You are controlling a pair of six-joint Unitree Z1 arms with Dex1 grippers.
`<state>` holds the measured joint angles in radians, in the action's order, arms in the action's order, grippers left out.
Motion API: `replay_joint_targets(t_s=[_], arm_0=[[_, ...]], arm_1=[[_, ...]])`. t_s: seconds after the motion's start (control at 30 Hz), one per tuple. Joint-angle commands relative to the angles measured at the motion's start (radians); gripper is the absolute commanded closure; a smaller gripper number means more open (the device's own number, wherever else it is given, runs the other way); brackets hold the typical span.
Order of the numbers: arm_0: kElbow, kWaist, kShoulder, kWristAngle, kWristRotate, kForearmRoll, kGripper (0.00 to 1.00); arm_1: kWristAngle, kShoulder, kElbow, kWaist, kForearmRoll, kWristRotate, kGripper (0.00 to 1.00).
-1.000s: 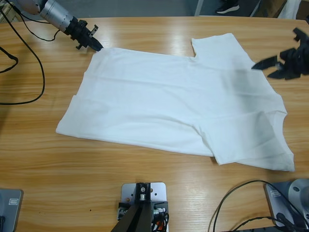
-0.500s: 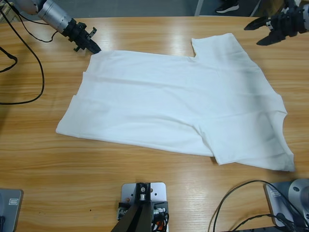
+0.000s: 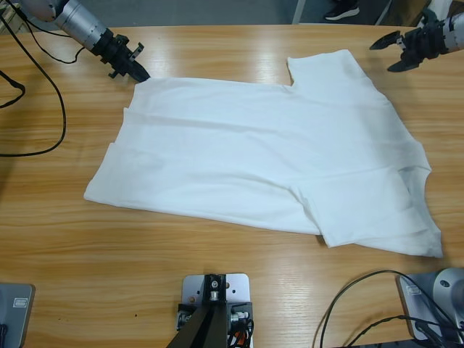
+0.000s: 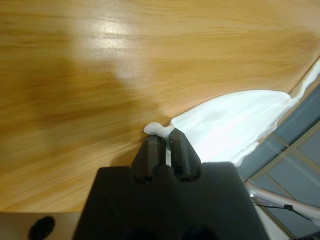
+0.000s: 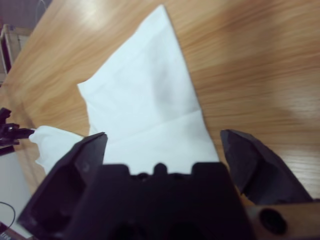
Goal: Fold clothes
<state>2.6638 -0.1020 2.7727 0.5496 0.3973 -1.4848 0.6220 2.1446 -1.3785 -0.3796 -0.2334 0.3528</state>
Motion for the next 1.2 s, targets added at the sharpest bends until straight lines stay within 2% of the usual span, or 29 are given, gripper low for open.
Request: replay_joint_targets(t_s=[0.03,0.37,0.5,0.53,0.57,1.13,1.2], arm_0=[[0.559,0.001,0.037,-0.026,-0.011,-0.023,1.0],[0.558,0.001,0.043,-0.028,-0.012,-0.022,1.0],[0.558,0.001,0.048,-0.029,-0.013,-0.022,1.0],[0.558,0.001,0.049,-0.03,-0.014,-0.022,1.0],[0.558,0.001,0.05,-0.03,-0.014,-0.022,1.0],[0.558,-0.001,0.054,-0.03,-0.02,-0.022,1.0],[0.558,-0.001,0.055,-0.03,-0.021,-0.022,1.0]], arm_1=[[-0.013,0.111,-0.029,-0.007,-0.014,0.005,0.085],[0.024,0.164,-0.032,-0.007,-0.014,0.005,0.112],[0.047,0.173,-0.029,-0.001,-0.014,0.005,0.175],[0.057,0.176,-0.03,-0.001,-0.014,0.005,0.231],[0.064,0.176,-0.029,0.0,-0.014,0.005,0.243],[0.027,0.176,-0.061,0.084,-0.088,0.008,0.239],[0.027,0.18,-0.073,0.084,-0.099,0.008,0.273]])
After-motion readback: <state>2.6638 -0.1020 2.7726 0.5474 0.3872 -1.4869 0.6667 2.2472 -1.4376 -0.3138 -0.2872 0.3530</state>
